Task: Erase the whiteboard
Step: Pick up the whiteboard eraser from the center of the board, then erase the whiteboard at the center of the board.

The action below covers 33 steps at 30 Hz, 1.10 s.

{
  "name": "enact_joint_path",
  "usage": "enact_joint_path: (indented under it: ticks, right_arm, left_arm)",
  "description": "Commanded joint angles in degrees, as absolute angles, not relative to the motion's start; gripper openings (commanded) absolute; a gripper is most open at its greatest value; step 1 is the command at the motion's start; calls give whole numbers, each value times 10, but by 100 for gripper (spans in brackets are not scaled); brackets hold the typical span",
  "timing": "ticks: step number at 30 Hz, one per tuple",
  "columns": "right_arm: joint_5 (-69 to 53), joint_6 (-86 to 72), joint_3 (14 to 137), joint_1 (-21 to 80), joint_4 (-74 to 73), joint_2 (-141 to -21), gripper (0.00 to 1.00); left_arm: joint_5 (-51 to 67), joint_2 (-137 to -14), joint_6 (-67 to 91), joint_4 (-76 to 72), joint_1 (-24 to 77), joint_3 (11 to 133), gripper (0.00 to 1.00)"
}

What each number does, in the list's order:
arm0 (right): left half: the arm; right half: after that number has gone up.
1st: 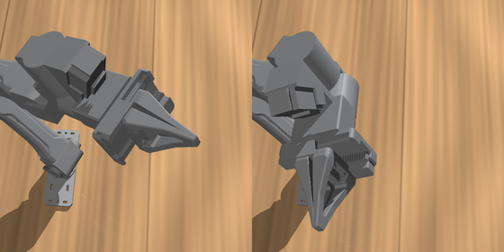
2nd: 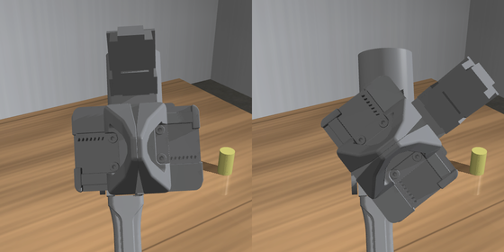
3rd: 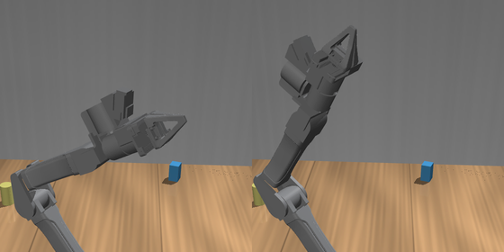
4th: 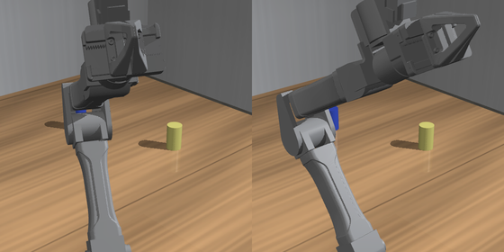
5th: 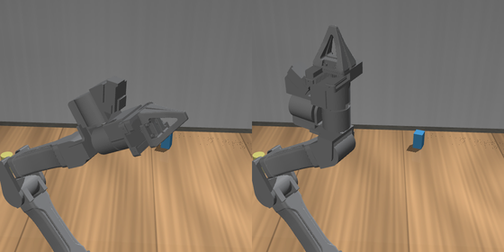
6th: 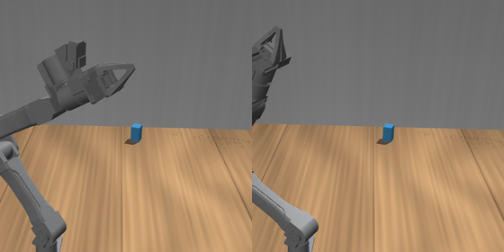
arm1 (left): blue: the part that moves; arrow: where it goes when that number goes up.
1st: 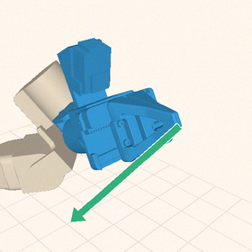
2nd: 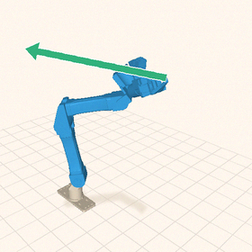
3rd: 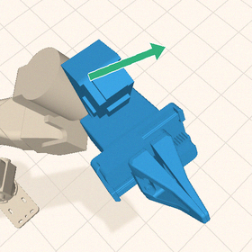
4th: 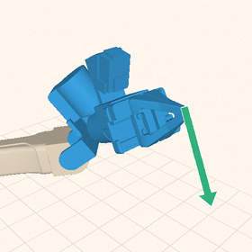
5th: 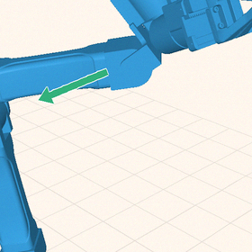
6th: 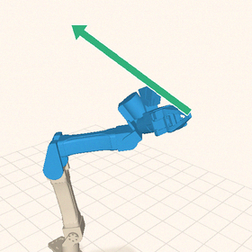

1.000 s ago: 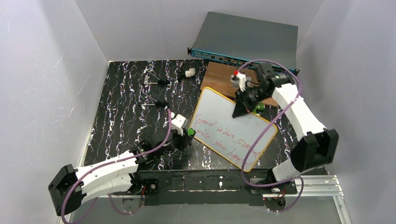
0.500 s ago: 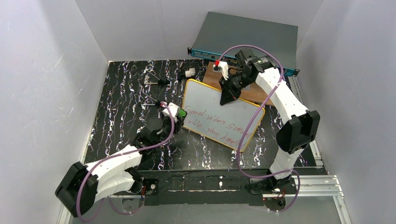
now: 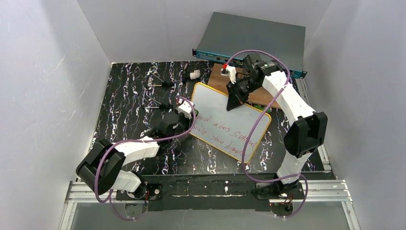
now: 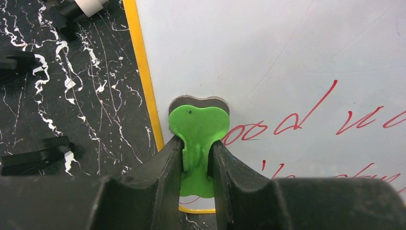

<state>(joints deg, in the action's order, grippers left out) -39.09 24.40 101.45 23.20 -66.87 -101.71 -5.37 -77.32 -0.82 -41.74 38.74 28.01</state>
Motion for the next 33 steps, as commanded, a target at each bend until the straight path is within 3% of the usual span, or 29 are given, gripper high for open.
enact_joint_path:
  ticks: [1,17,33]
  right_arm:
    - [-452,260,1012,250,-666,-998,1]
    - [-441,261,1008,262,-668,-1006,1]
    - [-437,262,1004,266,-668,-1006,1]
  left_arm:
    - [-69,-784,-4,-451,383,320,0]
    - [-83,-798,-20,-393,381,368,0]
    - [-97,-786,23,-382,381,253,0]
